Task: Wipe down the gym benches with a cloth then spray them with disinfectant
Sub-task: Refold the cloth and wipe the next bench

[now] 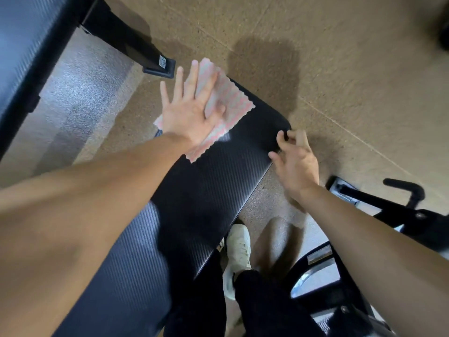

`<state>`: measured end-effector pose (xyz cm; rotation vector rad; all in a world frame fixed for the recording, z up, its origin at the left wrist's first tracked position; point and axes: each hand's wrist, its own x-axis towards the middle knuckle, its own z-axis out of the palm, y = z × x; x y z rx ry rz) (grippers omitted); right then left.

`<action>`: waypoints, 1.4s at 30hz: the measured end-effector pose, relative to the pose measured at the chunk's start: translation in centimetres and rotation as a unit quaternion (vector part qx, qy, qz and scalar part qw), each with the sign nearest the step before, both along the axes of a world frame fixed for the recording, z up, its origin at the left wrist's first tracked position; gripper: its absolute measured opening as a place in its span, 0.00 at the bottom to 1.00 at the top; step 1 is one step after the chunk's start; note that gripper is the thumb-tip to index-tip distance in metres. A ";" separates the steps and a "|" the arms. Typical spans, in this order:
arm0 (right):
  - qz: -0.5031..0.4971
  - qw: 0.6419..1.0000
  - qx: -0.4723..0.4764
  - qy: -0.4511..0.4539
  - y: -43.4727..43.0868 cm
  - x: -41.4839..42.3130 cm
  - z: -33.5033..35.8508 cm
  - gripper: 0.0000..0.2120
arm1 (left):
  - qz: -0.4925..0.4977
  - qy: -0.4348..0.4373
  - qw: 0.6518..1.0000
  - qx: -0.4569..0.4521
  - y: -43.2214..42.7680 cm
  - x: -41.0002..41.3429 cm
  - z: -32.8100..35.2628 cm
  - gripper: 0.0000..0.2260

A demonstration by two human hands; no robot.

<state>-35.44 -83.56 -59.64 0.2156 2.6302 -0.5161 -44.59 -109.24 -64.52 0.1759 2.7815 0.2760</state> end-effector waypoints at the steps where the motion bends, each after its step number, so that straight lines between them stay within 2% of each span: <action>1: 0.001 1.000 -0.001 -0.001 0.1 0.0 0.0 0.23 | 0.001 0.000 1.000 0.001 0.2 -0.5 0.0 0.33; 9: -0.018 0.998 -0.057 0.022 0.4 0.7 -0.5 0.24 | -0.019 0.052 0.998 -0.013 2.4 0.3 0.0 0.33; 12: -0.043 0.995 -0.086 0.026 0.8 0.4 -0.3 0.24 | -0.046 0.029 0.998 -0.024 4.4 0.9 0.5 0.34; 17: -0.069 0.985 -0.149 0.054 3.0 0.1 0.3 0.18 | -0.110 0.022 0.994 0.007 9.5 4.3 1.1 0.31; 21: -0.132 0.978 -0.157 0.049 5.3 0.0 0.7 0.15 | -0.119 0.032 0.992 0.024 12.9 6.4 1.0 0.29; 23: -0.184 0.969 -0.161 0.048 6.4 -0.1 1.2 0.15 | -0.118 0.030 0.992 0.020 14.2 7.1 1.1 0.31; 25: -0.191 0.966 -0.160 0.062 6.8 -0.4 1.4 0.16 | -0.113 0.021 0.993 0.023 14.9 7.2 1.4 0.32; 28: -0.147 0.968 -0.174 0.101 5.8 -0.8 1.7 0.16 | -0.099 0.018 0.992 0.080 14.2 7.0 2.4 0.31; 31: -0.069 0.974 -0.190 0.106 3.5 -0.7 2.3 0.20 | -0.005 0.047 0.994 0.101 11.9 8.5 3.5 0.30; 34: 0.101 0.991 -0.082 0.034 1.3 -0.8 2.0 0.31 | 0.127 0.027 0.990 0.049 9.4 11.2 4.7 0.30; 36: 0.200 0.979 -0.005 -0.047 0.4 -1.7 1.2 0.40 | 0.180 -0.007 0.983 0.029 8.0 13.0 5.2 0.30; 39: 0.245 0.965 0.033 -0.086 0.0 -3.8 -0.2 0.44 | 0.203 -0.069 0.977 0.004 7.0 15.0 5.4 0.32; 42: 0.242 0.966 -0.001 -0.093 0.9 -5.7 -0.8 0.42 | 0.185 -0.117 0.976 -0.020 7.5 15.2 5.2 0.39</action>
